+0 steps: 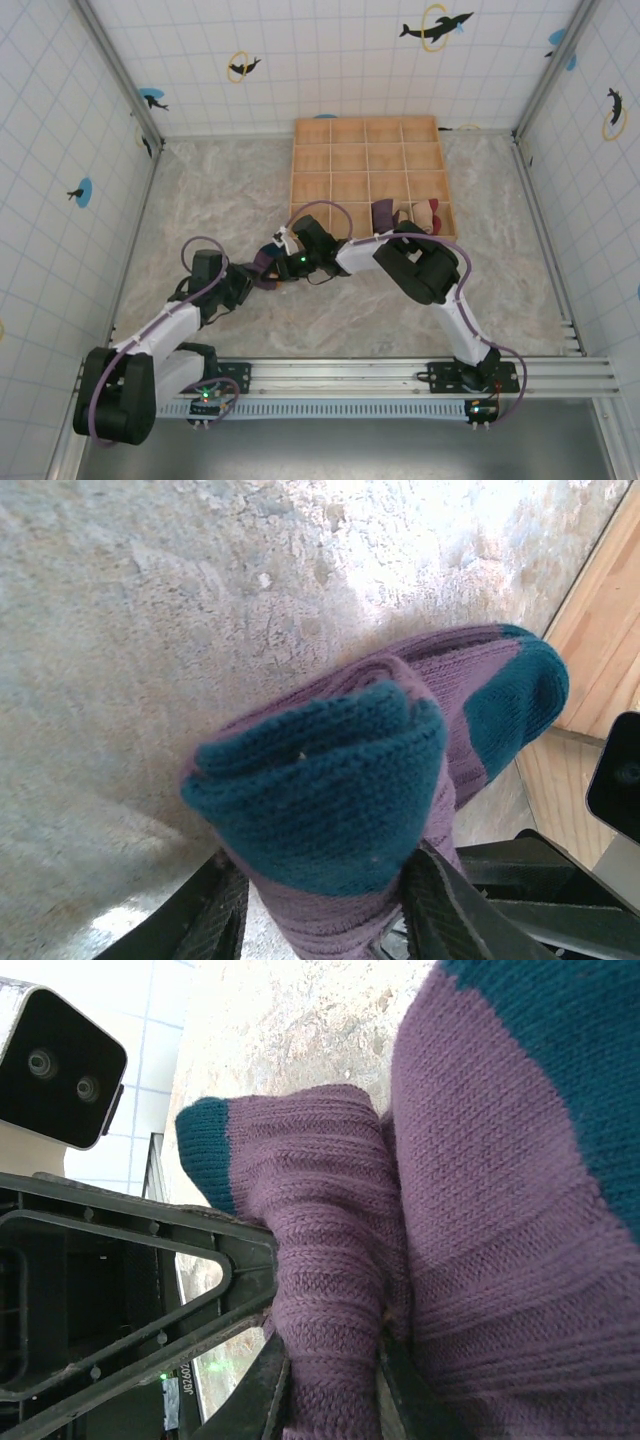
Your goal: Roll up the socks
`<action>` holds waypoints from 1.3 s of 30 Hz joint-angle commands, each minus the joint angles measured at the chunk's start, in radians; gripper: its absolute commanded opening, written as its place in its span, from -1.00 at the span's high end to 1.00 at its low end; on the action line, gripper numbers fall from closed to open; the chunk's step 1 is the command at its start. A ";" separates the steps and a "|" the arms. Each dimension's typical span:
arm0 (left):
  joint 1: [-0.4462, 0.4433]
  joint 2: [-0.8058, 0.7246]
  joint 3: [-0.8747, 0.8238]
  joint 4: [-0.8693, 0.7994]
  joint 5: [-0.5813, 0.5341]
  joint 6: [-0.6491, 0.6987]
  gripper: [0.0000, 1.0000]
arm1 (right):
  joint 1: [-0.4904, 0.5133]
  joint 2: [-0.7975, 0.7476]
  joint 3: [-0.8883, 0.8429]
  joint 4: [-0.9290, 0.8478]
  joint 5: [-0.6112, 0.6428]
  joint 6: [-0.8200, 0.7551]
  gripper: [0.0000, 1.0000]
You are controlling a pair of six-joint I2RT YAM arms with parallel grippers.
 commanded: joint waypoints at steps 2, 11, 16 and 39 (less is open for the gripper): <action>-0.018 0.051 -0.031 -0.020 -0.076 0.014 0.36 | -0.003 0.083 -0.068 -0.190 0.036 0.032 0.90; -0.023 0.111 -0.001 -0.070 -0.114 0.049 0.84 | -0.010 0.051 -0.100 -0.159 0.046 0.034 0.51; -0.023 0.135 0.093 -0.236 -0.135 0.135 1.00 | -0.001 -0.075 -0.109 -0.229 0.116 -0.081 0.11; -0.022 0.165 0.304 -0.614 -0.082 0.292 1.00 | 0.444 -0.310 -0.322 0.063 1.175 -0.996 -0.55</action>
